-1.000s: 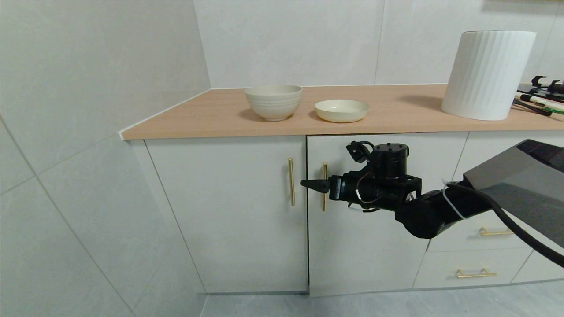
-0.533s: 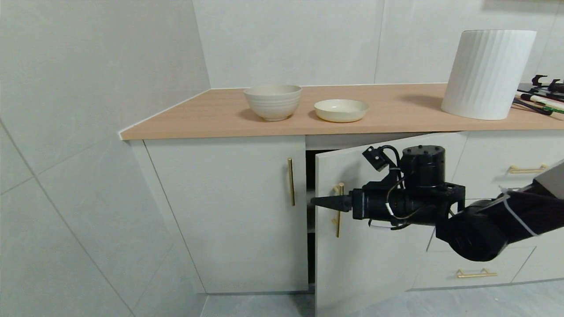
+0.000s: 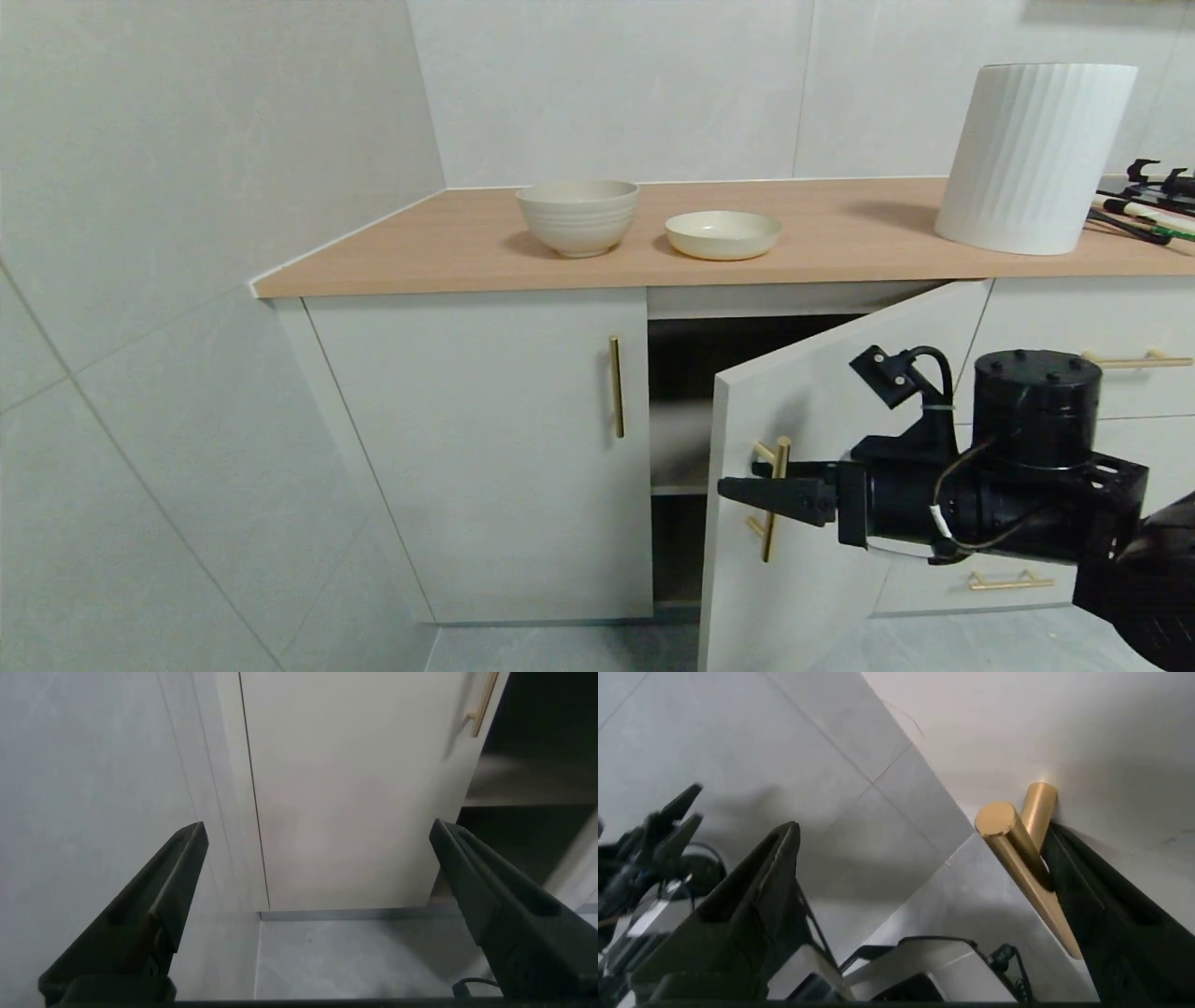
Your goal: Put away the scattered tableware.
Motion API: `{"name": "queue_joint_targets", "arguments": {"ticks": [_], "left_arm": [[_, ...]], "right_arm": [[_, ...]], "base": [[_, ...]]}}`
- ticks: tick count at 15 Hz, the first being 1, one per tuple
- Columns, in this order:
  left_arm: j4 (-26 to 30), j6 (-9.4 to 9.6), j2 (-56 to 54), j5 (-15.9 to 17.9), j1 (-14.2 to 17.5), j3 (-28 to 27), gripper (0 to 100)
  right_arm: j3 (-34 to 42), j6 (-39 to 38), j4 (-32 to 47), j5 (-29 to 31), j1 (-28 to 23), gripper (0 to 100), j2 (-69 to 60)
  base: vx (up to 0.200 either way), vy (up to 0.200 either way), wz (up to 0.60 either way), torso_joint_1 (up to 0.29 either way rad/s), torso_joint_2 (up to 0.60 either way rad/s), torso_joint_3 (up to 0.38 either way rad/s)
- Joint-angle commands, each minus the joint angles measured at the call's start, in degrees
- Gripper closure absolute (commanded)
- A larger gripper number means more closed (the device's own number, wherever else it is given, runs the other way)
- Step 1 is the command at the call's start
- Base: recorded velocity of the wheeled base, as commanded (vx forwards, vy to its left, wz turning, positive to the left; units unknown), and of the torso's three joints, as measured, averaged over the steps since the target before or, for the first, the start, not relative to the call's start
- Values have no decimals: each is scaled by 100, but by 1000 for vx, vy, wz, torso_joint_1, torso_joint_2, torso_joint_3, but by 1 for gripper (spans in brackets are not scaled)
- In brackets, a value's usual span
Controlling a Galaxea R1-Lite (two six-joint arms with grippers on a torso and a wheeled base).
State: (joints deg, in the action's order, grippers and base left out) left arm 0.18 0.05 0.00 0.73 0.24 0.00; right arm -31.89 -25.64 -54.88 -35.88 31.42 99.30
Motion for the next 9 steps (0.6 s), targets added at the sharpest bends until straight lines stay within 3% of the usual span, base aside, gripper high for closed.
{"name": "queue_joint_targets", "arguments": {"ticks": [1, 7, 9], "left_arm": [[-1, 4, 0, 6, 2, 0, 0], [-9, 30, 0, 6, 2, 0, 0], [-9, 127, 0, 50, 2, 0, 0]], "right_arm": [[526, -3, -225, -33, 14, 0, -465], [1045, -12, -269, -33, 5, 0, -948], [1124, -12, -269, -33, 5, 0, -1027]], "base": [[0, 0, 0, 0, 0, 0], [0, 0, 0, 0, 0, 0], [0, 0, 0, 0, 0, 0]]}}
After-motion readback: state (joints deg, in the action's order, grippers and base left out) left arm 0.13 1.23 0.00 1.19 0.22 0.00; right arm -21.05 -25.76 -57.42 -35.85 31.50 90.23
